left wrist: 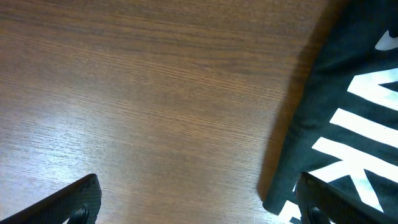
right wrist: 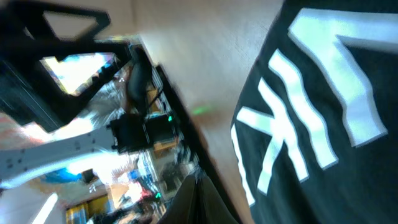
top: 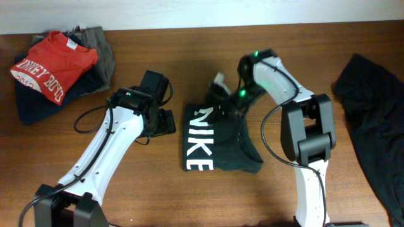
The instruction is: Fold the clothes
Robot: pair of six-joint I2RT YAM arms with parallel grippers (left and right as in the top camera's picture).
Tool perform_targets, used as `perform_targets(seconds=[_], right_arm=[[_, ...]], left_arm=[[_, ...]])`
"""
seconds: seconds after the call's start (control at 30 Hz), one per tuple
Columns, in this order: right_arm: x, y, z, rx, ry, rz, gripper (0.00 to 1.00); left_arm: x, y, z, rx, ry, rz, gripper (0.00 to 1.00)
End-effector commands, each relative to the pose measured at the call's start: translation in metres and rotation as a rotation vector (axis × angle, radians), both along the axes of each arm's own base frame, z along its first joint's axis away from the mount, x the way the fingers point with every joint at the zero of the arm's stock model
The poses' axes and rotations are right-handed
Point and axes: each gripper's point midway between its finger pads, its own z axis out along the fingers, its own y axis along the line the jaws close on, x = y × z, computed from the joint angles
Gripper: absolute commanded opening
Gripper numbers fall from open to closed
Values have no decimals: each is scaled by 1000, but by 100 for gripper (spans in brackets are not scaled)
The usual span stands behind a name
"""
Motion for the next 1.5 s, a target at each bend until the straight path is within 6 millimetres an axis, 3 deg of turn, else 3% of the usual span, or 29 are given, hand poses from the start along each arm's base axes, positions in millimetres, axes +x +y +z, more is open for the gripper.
perform_targets(seconds=[0.0, 0.13, 0.27, 0.4, 0.63, 0.7, 0.83, 0.93, 1.1, 1.3, 1.47], right_arm=[[-19, 1, -20, 75, 70, -45, 4], [-21, -17, -57, 4, 135, -124, 5], [-16, -25, -62, -59, 108, -115, 5], [4, -39, -66, -273, 73, -127, 4], [30, -46, -8, -346, -74, -134, 5], [24, -48, 14, -347, -90, -128, 8], [-4, -44, 25, -334, -73, -33, 10], [-30, -26, 10, -321, -30, 39, 9], [-55, -13, -20, -293, 8, 71, 9], [-70, -28, -62, -330, 89, -2, 9], [-74, -39, -77, -338, 99, -30, 9]], left_arm=[[0, 2, -2, 1, 8, 17, 99], [0, 2, -2, 0, 6, 17, 99], [0, 2, -2, 0, 6, 18, 99], [0, 2, -2, 0, 6, 17, 99], [0, 2, -2, 0, 6, 17, 99], [0, 2, -2, 1, 6, 17, 99], [0, 2, -2, 1, 6, 17, 99], [0, 2, -2, 1, 6, 17, 99], [0, 2, -2, 0, 6, 17, 99], [0, 2, -2, 0, 6, 17, 99], [0, 2, -2, 0, 6, 17, 99]])
